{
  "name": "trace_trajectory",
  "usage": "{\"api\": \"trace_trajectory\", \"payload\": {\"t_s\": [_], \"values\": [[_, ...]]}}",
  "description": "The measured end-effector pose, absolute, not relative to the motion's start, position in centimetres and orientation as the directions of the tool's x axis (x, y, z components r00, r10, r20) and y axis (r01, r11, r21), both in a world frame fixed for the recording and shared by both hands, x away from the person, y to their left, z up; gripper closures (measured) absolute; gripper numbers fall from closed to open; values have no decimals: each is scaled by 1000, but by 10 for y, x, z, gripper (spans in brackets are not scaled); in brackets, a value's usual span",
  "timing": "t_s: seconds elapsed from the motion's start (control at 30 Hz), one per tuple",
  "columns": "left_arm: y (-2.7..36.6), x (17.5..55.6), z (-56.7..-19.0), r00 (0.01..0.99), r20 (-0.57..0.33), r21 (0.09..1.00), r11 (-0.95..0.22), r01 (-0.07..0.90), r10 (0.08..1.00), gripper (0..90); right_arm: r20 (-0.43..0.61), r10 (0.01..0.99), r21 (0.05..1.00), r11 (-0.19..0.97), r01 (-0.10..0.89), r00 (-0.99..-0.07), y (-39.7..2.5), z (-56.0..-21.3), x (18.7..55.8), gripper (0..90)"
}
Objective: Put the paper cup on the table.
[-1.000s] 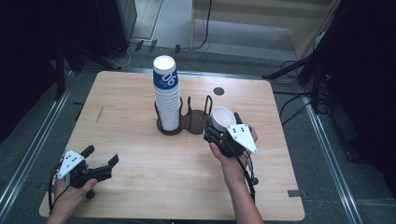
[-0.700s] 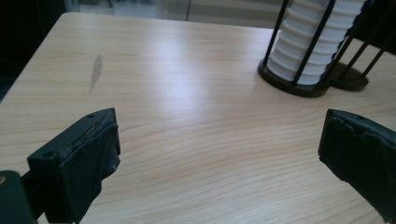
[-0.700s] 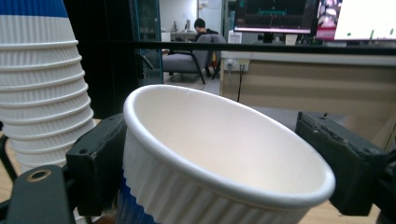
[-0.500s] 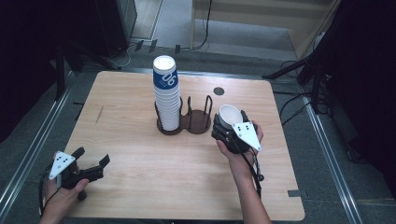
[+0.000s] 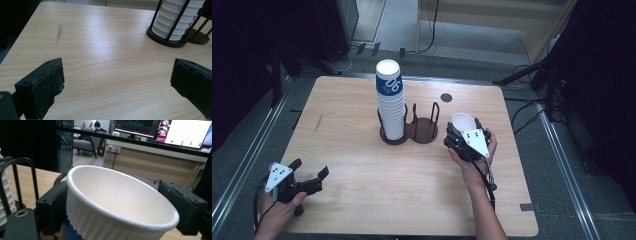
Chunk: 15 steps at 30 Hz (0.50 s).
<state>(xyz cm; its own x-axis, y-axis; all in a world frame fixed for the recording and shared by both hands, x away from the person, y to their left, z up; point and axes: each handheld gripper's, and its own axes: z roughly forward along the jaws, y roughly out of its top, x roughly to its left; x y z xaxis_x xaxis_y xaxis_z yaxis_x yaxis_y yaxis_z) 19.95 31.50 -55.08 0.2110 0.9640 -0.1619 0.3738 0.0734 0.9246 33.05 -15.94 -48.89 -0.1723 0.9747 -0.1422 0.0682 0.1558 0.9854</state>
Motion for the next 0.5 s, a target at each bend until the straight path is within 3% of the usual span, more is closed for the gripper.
{"api": "trace_trajectory", "payload": {"t_s": [0.5], "values": [[314,201,-551,212,-161,922,70,381,964,0,-198,972,976,207,63,-131,-177,-504,361,142]]}}
